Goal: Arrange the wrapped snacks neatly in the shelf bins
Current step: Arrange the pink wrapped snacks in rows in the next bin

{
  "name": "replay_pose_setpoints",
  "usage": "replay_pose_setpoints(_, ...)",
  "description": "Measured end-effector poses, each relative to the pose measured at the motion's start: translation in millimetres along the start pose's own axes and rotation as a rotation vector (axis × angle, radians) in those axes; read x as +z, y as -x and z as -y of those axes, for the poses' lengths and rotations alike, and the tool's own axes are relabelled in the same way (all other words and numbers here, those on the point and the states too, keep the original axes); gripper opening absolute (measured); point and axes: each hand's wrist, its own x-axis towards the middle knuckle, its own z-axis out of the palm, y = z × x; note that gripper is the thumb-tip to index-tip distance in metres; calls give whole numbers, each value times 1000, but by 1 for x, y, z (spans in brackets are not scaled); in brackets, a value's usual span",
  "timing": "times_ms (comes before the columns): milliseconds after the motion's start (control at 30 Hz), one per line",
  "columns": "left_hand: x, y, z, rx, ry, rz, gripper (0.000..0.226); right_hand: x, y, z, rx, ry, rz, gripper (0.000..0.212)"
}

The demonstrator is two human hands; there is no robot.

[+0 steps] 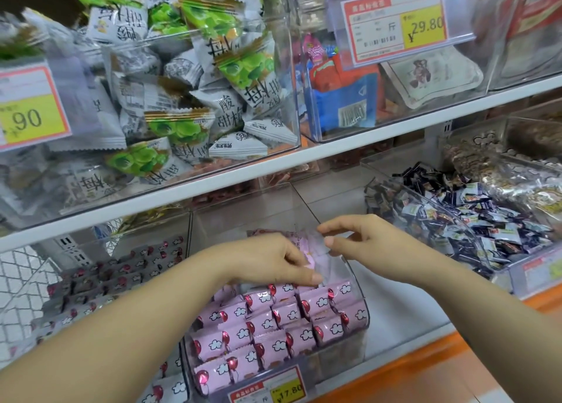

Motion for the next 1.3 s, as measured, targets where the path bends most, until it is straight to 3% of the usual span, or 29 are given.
replay_pose_setpoints(133,10,0,11,-127,131,51,59,2,1,-2,0,-54,7,27)
replay_pose_setpoints(233,11,-2,13,-109,92,69,52,4,0,-3,8,-81,-2,27)
replay_pose_setpoints(333,9,-4,15,-186,210,105,64,4,0,-2,9,-90,-6,26)
replay_pose_setpoints(467,0,-6,18,-261,516,113,40,3,0,-2,12,-99,-8,25)
replay_pose_setpoints(567,-11,-14,25,-186,573,-23,28,1,-1,-4,15,-93,-5,26)
replay_pose_setpoints(667,-16,-33,48,-117,214,-156,23,0,-2,-5,26,-111,-9,24)
replay_pose_setpoints(767,-12,-48,59,-104,-177,-35,37,0,-4,-6,22,-126,-11,22)
replay_pose_setpoints(933,-2,-68,73,-138,-521,54,38,0,-5,-8,18,-125,-10,21)
replay_pose_setpoints(1067,11,-78,85,-117,-577,15,18,-1,-6,-9,13,-125,-4,20)
replay_pose_setpoints(1200,11,-75,86,-106,-621,6,12,-1,-4,-8,3,-133,8,19)
replay_pose_setpoints(1300,-4,-61,76,-95,-491,-35,14,-2,-3,-7,10,-123,20,19)
